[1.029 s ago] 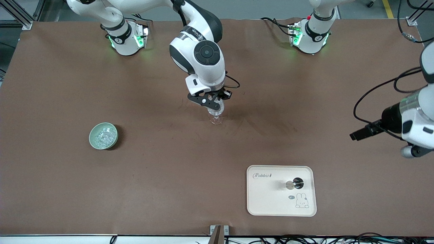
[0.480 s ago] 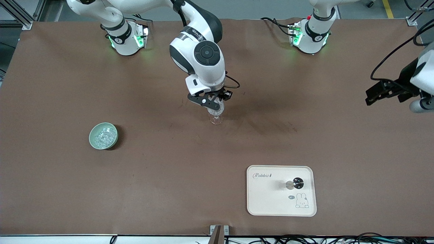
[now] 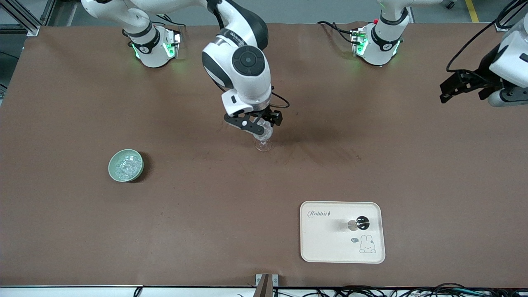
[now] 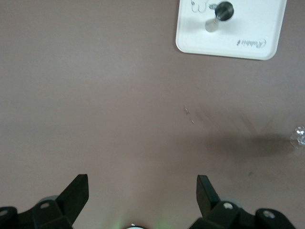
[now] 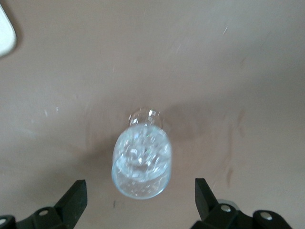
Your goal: Pour wine and add ice with both arms
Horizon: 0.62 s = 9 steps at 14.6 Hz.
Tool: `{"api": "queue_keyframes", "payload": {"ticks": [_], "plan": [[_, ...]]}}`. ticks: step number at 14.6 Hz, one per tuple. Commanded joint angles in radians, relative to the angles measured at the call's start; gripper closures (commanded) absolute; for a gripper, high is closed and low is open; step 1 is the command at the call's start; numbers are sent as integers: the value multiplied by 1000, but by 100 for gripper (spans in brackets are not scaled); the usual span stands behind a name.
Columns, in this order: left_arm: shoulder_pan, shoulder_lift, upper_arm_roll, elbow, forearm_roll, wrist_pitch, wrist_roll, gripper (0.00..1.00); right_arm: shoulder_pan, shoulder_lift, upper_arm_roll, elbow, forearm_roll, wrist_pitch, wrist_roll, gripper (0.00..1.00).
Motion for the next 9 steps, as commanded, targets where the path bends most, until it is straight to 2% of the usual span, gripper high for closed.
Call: {"api": "queue_keyframes", "payload": {"ticks": [1, 6, 9], "plan": [[-4, -61, 13, -74, -20, 30, 10, 0, -54, -134, 5, -28, -79, -99, 6, 0], [-6, -46, 5, -60, -3, 29, 15, 0, -194, -264, 5, -31, -174, -194, -26, 0], [-4, -46, 5, -53, -2, 35, 14, 0, -307, -315, 6, -27, -173, -214, -197, 0]]}}
